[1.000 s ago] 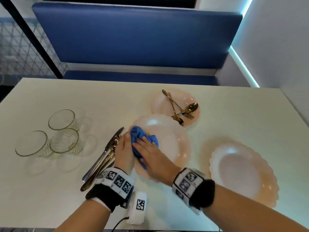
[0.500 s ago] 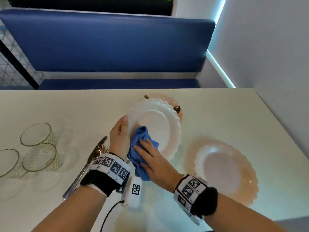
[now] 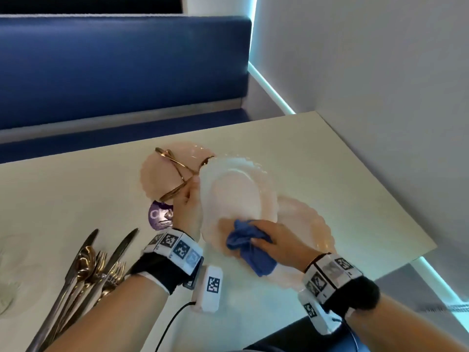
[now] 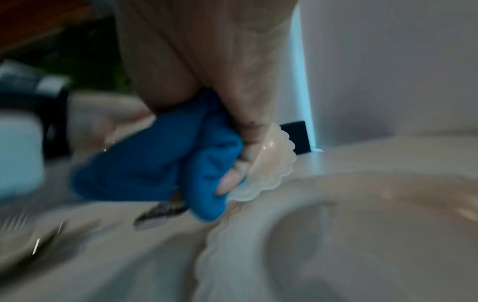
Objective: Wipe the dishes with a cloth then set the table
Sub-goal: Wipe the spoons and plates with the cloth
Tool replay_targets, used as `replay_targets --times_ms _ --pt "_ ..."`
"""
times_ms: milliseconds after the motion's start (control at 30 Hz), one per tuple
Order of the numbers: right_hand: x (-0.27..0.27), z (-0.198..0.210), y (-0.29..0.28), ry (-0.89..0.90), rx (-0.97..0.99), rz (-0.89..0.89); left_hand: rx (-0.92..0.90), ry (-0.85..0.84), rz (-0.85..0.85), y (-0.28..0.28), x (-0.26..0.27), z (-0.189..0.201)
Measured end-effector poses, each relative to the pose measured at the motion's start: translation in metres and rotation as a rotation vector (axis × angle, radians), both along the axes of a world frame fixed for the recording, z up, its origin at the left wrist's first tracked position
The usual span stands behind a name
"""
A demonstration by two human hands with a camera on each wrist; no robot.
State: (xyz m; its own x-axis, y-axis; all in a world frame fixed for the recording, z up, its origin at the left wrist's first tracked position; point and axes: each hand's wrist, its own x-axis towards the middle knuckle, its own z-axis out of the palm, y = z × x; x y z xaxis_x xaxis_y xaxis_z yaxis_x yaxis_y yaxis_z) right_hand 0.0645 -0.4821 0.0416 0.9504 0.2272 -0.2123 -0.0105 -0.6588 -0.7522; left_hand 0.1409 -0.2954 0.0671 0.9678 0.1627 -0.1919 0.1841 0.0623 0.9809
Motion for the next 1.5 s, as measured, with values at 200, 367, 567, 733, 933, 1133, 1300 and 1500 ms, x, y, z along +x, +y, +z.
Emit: replay_targets --times_ms 200,367,567,733,933,1133,1300,1500 --pt "-0.003 0.039 -0.064 0.108 0.823 -0.483 0.108 0.087 -0.251 -0.059 -0.012 -0.037" --pt "0.012 0.047 -0.08 0.148 1.136 -0.718 0.379 0.064 -0.416 -0.088 -0.023 -0.048" --pt "0.031 0.05 -0.057 0.261 1.311 -0.547 0.803 0.062 -0.621 -0.066 0.0 -0.061" --pt "0.055 0.044 -0.041 0.315 1.404 -0.546 1.039 -0.006 -0.385 -0.007 0.079 -0.05" --pt "0.085 0.02 -0.029 0.402 1.372 -0.652 1.427 0.442 -0.535 0.051 0.117 -0.058" --pt "0.112 0.0 -0.013 0.453 1.324 -0.711 1.113 0.48 -0.633 0.055 0.115 -0.051" --pt "0.141 -0.021 0.019 0.519 1.322 -0.662 0.404 0.573 -0.417 0.062 0.098 -0.02" --pt "0.177 -0.02 0.089 0.452 1.188 -0.54 0.089 0.547 -0.353 0.049 0.068 0.007"
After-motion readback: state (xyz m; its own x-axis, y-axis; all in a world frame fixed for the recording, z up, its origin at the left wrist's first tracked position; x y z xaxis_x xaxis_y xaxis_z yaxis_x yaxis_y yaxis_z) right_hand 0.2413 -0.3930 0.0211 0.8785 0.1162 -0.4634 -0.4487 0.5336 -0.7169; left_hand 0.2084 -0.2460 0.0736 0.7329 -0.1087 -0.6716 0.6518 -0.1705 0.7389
